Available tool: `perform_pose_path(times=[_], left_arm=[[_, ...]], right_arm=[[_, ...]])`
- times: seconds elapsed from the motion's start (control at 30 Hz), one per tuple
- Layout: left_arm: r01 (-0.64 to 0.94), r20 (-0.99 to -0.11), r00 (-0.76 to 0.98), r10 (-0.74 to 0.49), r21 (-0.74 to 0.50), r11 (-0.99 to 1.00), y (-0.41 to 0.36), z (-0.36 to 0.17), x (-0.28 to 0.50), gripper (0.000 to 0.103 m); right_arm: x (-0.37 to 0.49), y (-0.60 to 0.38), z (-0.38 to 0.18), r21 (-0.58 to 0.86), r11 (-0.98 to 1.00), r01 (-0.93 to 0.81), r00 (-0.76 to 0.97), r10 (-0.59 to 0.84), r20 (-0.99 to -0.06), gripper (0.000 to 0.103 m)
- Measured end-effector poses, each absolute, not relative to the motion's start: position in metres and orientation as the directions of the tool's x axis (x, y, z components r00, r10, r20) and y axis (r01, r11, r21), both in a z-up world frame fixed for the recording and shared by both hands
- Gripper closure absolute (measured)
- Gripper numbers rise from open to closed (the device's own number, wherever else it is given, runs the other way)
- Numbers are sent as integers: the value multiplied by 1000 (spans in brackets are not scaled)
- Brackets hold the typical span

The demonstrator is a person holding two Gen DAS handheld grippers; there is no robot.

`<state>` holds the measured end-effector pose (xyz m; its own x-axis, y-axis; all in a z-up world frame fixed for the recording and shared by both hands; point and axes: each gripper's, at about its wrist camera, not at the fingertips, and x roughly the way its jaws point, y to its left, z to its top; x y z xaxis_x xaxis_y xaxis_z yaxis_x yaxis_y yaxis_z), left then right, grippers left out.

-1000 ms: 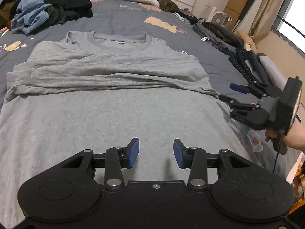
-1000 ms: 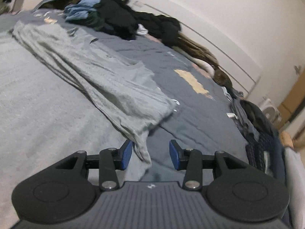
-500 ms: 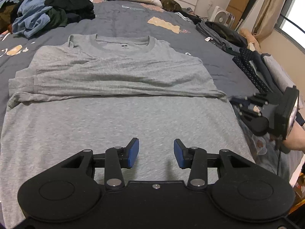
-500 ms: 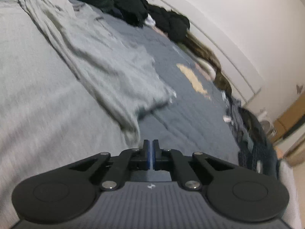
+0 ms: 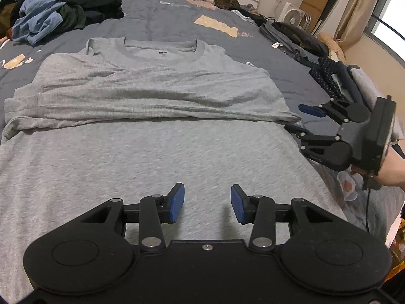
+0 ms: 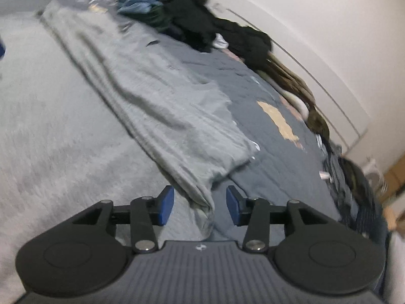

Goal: Fold clothes

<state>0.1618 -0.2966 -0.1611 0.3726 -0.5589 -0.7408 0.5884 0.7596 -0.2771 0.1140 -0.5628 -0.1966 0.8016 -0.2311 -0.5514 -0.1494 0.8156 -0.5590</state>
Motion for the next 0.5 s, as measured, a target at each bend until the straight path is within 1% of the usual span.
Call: perform_pose_path(times=[0.1, 0.13, 0.17, 0.2, 0.23, 0.3, 0.43, 0.5], left_arm=[[579, -746, 366, -556, -284, 764, -296, -163, 165, 62], [579, -747, 365, -555, -285, 764, -296, -163, 165, 62], [579, -749, 364, -555, -285, 764, -296, -163, 165, 62], [580, -750, 362, -554, -285, 763, -297, -164, 165, 62], [581, -751, 360, -554, -284, 762, -297, -164, 165, 62], [581, -754, 358, -550, -281, 764, -297, -165, 166, 62], [575, -754, 356, -552, -289, 766, -296, -165, 167, 62], [577, -754, 354, -554, -290, 764, -295, -165, 167, 62]], right_arm=[[123, -561, -207, -604, 778, -170, 803, -246, -543, 61], [124, -561, -210, -628, 758, -176, 806, -256, -534, 65], [125, -561, -212, -652, 737, -181, 808, -266, -525, 77], [123, -560, -215, -673, 714, -192, 815, -267, -515, 94], [121, -557, -218, -705, 677, -210, 821, -269, -503, 100], [110, -553, -227, -792, 562, -239, 849, -276, -451, 100], [85, -552, -235, -873, 425, -239, 888, -267, -373, 101], [80, -551, -241, -881, 386, -273, 881, -268, -391, 101]])
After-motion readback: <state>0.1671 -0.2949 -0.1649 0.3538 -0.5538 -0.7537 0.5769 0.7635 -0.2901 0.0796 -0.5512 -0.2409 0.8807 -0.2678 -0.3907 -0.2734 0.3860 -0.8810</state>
